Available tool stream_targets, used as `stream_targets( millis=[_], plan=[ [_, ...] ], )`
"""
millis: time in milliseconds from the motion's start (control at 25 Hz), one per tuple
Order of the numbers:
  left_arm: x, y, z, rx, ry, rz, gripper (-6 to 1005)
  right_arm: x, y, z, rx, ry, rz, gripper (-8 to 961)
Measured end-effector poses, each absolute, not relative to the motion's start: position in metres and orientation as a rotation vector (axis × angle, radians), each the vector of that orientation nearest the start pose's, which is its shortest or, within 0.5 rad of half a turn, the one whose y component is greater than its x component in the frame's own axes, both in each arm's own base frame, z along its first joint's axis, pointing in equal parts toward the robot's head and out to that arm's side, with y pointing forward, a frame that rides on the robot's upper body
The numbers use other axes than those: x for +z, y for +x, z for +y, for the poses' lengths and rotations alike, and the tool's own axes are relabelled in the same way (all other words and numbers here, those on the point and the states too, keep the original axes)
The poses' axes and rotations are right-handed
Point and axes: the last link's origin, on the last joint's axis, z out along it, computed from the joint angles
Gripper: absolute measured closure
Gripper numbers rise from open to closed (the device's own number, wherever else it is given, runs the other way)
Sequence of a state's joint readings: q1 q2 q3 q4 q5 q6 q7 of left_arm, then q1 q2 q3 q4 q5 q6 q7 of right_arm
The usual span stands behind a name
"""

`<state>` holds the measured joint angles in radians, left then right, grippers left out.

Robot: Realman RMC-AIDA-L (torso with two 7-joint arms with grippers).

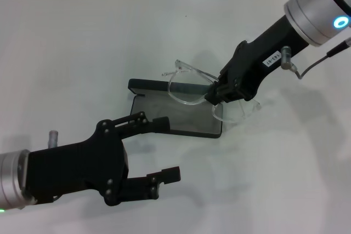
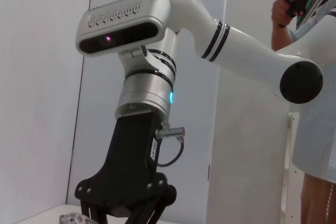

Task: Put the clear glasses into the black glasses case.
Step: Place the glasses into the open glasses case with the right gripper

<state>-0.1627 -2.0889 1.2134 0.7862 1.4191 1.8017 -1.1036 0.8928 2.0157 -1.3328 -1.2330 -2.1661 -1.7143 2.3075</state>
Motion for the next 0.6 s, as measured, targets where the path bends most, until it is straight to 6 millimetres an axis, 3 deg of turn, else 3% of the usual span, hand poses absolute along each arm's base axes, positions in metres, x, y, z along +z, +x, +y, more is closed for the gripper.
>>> stream_targets(
  millis=[600],
  plan=[
    [-0.011,-0.242,0.226,-1.224,-2.759,-0.218,195,-0.013,0.057,0.372,-0.372,-3.088,0.489,863]
  ],
)
